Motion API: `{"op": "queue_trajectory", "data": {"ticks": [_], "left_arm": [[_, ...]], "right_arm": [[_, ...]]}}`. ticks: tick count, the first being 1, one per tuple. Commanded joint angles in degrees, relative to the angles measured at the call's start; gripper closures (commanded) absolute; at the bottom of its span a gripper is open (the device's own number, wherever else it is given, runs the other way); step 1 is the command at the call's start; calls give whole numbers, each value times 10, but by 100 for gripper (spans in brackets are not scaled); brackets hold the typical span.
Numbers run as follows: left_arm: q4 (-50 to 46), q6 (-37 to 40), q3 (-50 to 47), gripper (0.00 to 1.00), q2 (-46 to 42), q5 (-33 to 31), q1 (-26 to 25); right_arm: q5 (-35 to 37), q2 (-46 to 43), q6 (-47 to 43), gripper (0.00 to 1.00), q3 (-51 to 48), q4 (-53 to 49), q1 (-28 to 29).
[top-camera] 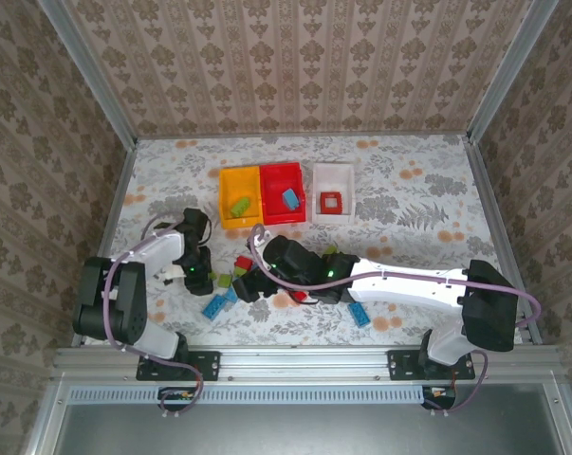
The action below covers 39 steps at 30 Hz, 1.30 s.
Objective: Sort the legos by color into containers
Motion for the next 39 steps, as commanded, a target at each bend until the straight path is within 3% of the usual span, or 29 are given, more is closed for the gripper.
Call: {"op": "queue_trajectory", "data": {"ticks": [1,10,15,24,26,31,39], "left_arm": [[-3,-15,6,44,30,5,11],[50,49,-1,77,61,-4,19],[20,106,25,79,1,-46,10],[-78,344,194,79,-84,-241,-91],[-48,415,224,79,-70,-251,-101],[0,551,332,79,45,-196,-103],[-39,667,536,78,238,-205,-106]], "right_arm": [[13,-15,7,14,-6,4,3],[25,-36,8,14,-16,4,3],[35,-61,12,14,-30,7,-11],[37,-114,92,16,-54,16,-128],[29,-107,115,15,-43,13,-153],[8,-74,162,15,-16,15,-206],[-3,-52,176,15,11,-5,-224]]}}
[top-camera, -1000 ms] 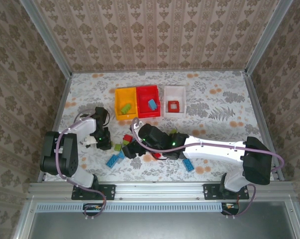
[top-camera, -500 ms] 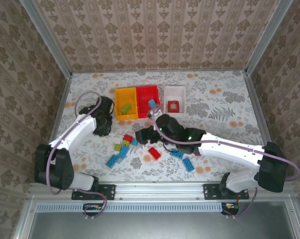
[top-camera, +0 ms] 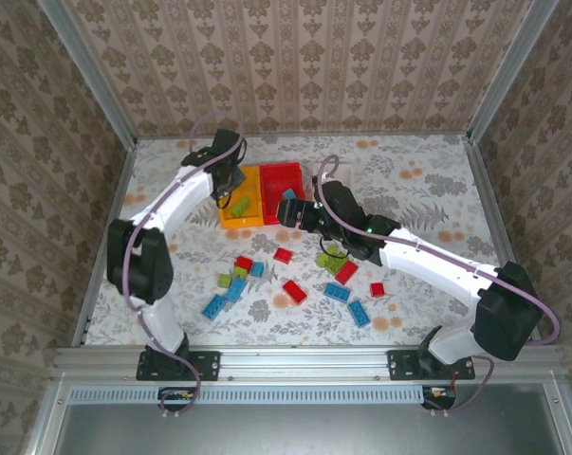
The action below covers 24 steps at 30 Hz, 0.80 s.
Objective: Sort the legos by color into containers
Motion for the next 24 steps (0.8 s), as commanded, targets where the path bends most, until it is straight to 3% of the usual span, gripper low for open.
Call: {"op": "queue_trajectory", "data": {"ticks": [1,8,12,20,24], "left_arm": [[-44,82,81,78,57,-14,-2],[-68,112,149,70,143,-15,-2],[-72,108,146,59,151,-3,-4],[-54,107,116,44,87,5,-16],[-50,91,83,43,15,10,-22]], "right_arm": [[-12,2,16,15,20,-17,-2],[-12,-20,19,15,-7,-27,-4],[-6,-42,19,15,-25,-44,-4],[-1,-52,-26,14,-59,-103,-5],[-39,-6,-125,15,-50,-129,20]]}}
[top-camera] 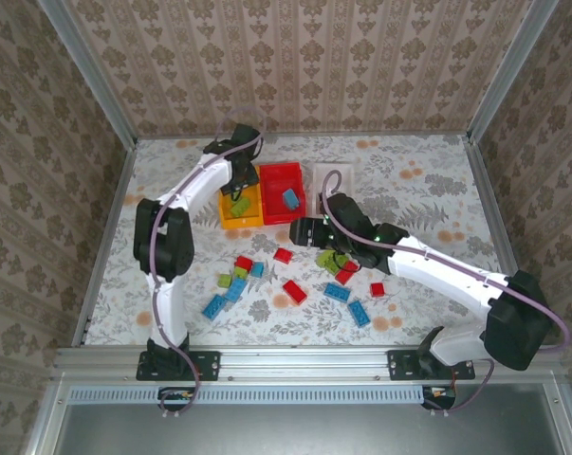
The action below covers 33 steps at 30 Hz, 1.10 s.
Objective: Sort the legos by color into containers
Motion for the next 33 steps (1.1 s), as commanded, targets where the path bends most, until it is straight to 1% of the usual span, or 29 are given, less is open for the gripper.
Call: {"op": "queue_trajectory", "data": {"ticks": [1,2,3,5,8,9,10,13,17,19,24,29,31,33], "left_arm": [[12,-12,-37,42,-108,5,-7],[21,-13,-59,40,-135,5,-7],[32,-16,-87,38,-169,9,-27],[48,-14,-139,35,-233,21,-40],[100,-13,-246,30,-346,62,-62],[128,-13,-289,27,-396,81,-70],[149,-18,-327,21,-439,97,-77],[144,-41,-396,20,-540,129,-86],[115,-61,-449,21,-633,186,-85],[91,-72,-468,22,-671,208,-85],[52,-92,-503,23,-746,222,-85],[70,-119,-540,24,-784,231,-86],[87,-126,-549,24,-787,237,-88],[94,-129,-551,24,-786,239,-89]], "right_arm": [[-30,47,-110,14,7,-47,27],[-28,62,-133,14,15,-55,37],[-24,81,-160,13,23,-63,47],[-10,116,-200,10,42,-78,59],[-2,168,-240,9,73,-92,63],[5,187,-250,9,87,-100,62],[11,209,-261,9,102,-113,63],[20,269,-285,9,149,-142,63],[34,326,-306,9,190,-149,64],[47,356,-312,13,217,-175,64],[74,406,-319,23,260,-186,64],[84,436,-317,31,288,-187,63],[83,449,-315,39,301,-191,63],[79,457,-314,49,307,-194,63]]}}
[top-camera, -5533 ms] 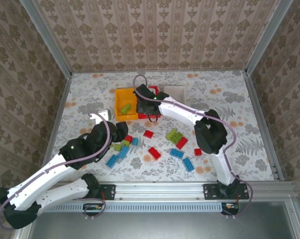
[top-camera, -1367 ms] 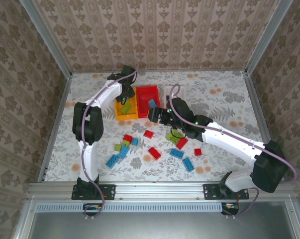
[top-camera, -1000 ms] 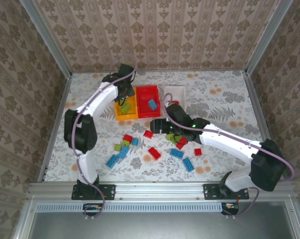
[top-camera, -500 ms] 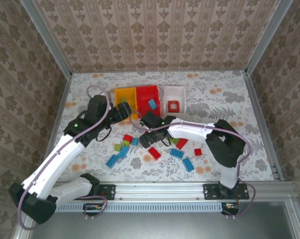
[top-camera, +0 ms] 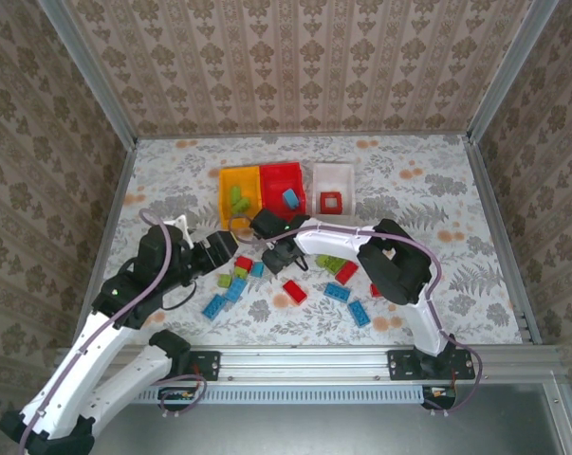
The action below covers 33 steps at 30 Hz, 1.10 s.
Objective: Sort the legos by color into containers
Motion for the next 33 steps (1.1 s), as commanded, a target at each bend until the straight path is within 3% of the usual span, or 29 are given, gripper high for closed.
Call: {"op": "queue_trajectory", "data": {"ticks": [1,3,9,15,23,33], "left_arm": [[21,-21,-6,24,-2,18,-3],[32,-22,-4,24,1,22,-4],[89,-20,11,24,43,34,-18],[125,7,48,25,136,3,-73],[135,46,109,25,242,-41,-127],[130,61,125,25,286,-64,-158]], "right_arm": [[23,28,-2,55,13,-27,-4],[32,15,6,63,4,-27,-3],[78,-116,53,71,-54,-6,-25],[64,-185,119,72,-73,-9,-131],[23,-86,161,71,40,-54,-237],[12,47,159,66,225,-109,-278]]}}
